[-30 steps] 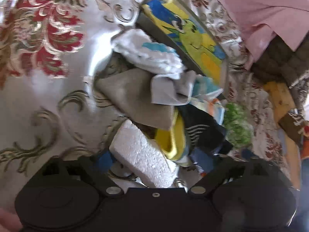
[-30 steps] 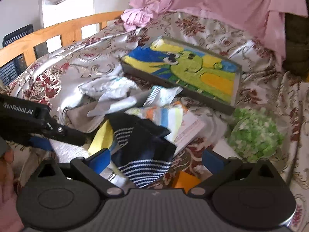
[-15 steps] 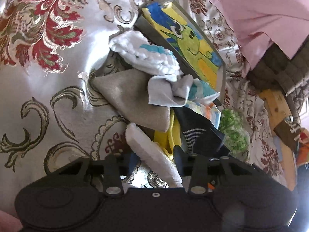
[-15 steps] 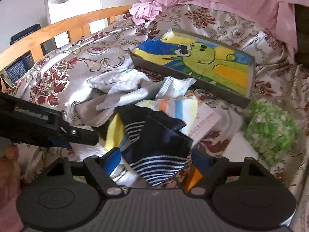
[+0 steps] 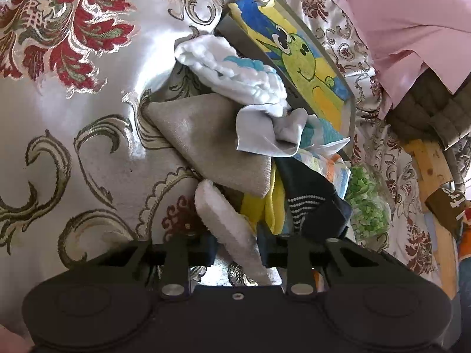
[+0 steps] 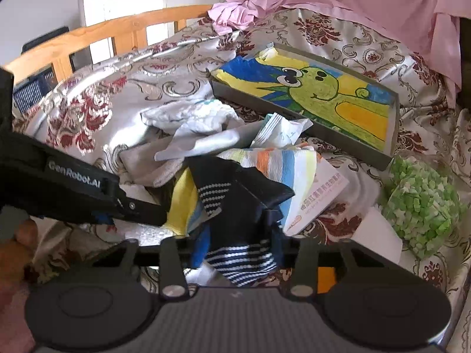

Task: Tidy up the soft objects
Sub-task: 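Grasp the white terry cloth with the left tool while the right tool grasps the black striped sock, then carry the cloth with the left tool into the painted tray while the right tool drops the sock there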

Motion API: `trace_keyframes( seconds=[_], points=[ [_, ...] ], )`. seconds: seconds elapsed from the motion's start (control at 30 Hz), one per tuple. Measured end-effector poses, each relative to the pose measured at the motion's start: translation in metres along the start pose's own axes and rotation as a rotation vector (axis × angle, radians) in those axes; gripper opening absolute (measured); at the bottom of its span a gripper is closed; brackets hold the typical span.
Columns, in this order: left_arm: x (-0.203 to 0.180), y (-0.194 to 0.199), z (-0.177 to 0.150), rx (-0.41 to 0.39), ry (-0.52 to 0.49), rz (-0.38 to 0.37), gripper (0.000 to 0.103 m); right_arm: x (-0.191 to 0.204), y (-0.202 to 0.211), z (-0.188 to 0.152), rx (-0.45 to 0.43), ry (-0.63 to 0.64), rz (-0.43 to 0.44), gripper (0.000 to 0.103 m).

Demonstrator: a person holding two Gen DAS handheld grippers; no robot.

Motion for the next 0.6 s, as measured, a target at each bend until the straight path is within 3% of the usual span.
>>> trace_keyframes(
  seconds=[0.1, 0.23, 0.3, 0.5, 0.6],
  points=[
    [0.0, 0.004, -0.002, -0.007, -0.004, -0.011, 0.023, 0.007, 0.0, -0.001, 0.016, 0.049, -0.028, 0.033],
    [-0.002, 0.01, -0.006, -0.024, -0.034, -0.007, 0.019, 0.021, 0.0, -0.006, 0.038, 0.134, -0.06, 0.014],
    [-0.005, 0.016, -0.01, -0.039, -0.061, -0.011, 0.015, 0.026, 0.002, -0.008, 0.03, 0.163, -0.066, 0.009],
    [-0.017, 0.044, -0.025, -0.169, -0.188, -0.008, 0.014, 0.042, 0.019, -0.007, -0.058, 0.258, -0.09, 0.006],
    [-0.019, 0.058, -0.026, -0.235, -0.205, -0.042, 0.014, 0.044, 0.03, -0.005, -0.113, 0.269, -0.106, 0.006]
  ],
)
Point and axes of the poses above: each gripper's, at about its wrist camera, not at the fingertips, and y roughly against the way its jaws point, x to its left, z to its top, the point moved 2 cm from there along -y, roughly the way its jaws point, and after that the axes turned 11 degrees about z, right-handed, at the moved point
